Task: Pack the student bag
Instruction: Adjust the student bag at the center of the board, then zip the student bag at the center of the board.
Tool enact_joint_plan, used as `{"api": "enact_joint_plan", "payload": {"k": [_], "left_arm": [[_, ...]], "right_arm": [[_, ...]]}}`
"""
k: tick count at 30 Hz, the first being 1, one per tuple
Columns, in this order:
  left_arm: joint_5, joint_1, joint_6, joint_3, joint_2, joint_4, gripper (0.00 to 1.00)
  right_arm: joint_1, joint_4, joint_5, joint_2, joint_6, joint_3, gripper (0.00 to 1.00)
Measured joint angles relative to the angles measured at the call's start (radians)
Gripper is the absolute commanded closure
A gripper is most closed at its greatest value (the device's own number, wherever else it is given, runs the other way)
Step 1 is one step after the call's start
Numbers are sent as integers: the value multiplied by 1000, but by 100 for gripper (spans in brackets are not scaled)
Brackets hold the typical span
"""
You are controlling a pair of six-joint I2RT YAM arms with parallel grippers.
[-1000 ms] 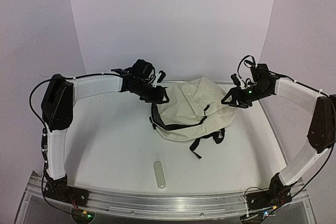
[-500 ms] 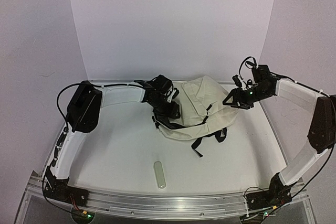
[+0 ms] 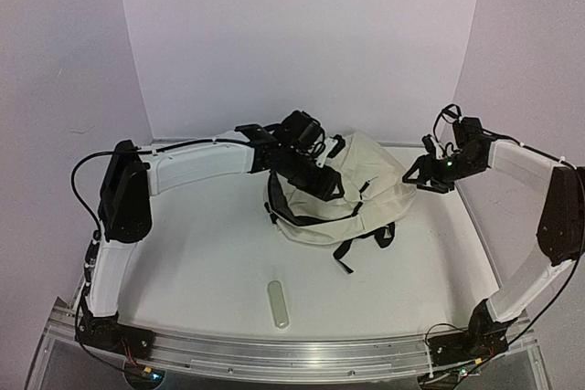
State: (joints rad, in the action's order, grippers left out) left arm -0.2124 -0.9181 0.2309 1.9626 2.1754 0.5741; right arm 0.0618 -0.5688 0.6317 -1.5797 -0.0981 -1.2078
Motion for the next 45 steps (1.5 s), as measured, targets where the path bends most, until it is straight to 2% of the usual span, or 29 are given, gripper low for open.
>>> {"api": "enact_joint_plan", "payload": {"k": [8, 20, 27, 34, 42, 45], "left_arm": [[-10, -72, -4, 170, 118, 39, 46], [28, -79, -4, 236, 221, 92, 46], [35, -79, -4, 240, 227, 88, 47], [44, -79, -18, 256, 255, 80, 49], [60, -78, -23, 257, 267, 83, 53], [64, -78, -23, 257, 267, 83, 57]], "right_arm": [[-22, 2, -25, -54, -25, -45, 36], [-22, 2, -113, -167, -30, -122, 32], [-30, 15, -91, -235, -24, -129, 39], [-38, 23, -20, -265, -28, -129, 57], [-17, 29, 47, -270, -32, -118, 60], [-13, 37, 49, -270, -32, -111, 62]]}}
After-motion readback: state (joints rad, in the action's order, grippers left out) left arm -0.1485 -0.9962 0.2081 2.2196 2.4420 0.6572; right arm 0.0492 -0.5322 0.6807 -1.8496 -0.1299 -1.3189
